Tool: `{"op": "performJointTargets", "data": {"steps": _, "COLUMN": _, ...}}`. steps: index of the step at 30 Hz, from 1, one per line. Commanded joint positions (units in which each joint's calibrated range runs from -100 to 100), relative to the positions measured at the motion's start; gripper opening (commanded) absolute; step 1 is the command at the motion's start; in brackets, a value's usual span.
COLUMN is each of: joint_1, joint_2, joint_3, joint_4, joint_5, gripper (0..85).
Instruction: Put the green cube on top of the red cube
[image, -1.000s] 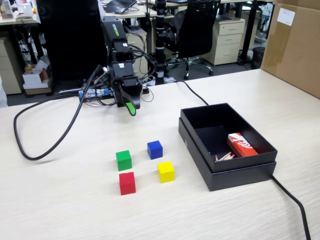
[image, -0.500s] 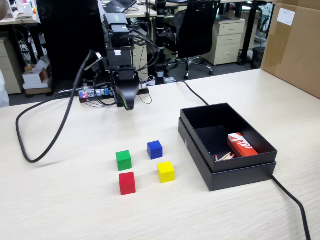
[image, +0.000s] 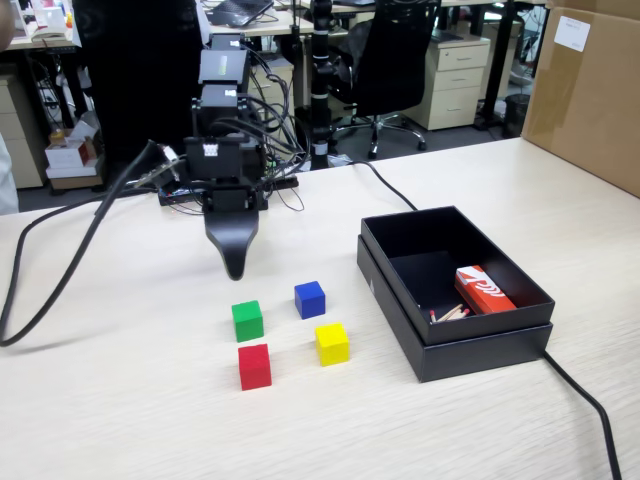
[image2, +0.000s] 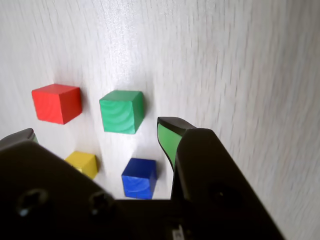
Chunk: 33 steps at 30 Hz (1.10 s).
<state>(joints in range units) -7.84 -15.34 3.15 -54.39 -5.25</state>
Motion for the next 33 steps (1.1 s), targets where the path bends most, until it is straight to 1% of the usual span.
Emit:
{"op": "performJointTargets", "data": {"steps": 1, "joint_1": -0.1, "joint_2": 1.7, "joint_3": 5.5, "joint_4": -0.2, "joint_5": -0.3, "gripper": 47.3}}
{"op": "performJointTargets", "data": {"steps": 10, "joint_1": 0.0, "joint_2": 10.8, "joint_3": 9.0, "joint_4": -0.2, "joint_5": -0.2, "gripper": 47.3}}
{"op": "performJointTargets", "data": {"steps": 22, "joint_1": 0.5, "joint_2": 16.8, "joint_3": 10.4, "joint_4": -0.2, "joint_5": -0.1, "gripper": 47.1}}
{"op": "performJointTargets", "data": {"steps": 23, "joint_1": 0.5, "joint_2": 17.3, "joint_3": 10.6, "joint_4": -0.2, "joint_5": -0.1, "gripper": 43.6}}
{"op": "performJointTargets", "data": {"steps": 24, "joint_1": 0.5, "joint_2": 17.7, "joint_3": 10.7, "joint_4": -0.2, "joint_5": -0.1, "gripper": 42.7}}
{"op": "performJointTargets", "data": {"steps": 32, "joint_1": 0.4, "joint_2": 20.4, "joint_3": 12.4, "joint_4": -0.2, "joint_5": -0.2, "gripper": 42.2}}
{"op": "performJointTargets", "data": {"steps": 33, "joint_1": 0.4, "joint_2": 20.7, "joint_3": 12.5, "joint_4": -0.2, "joint_5": -0.2, "gripper": 41.1}}
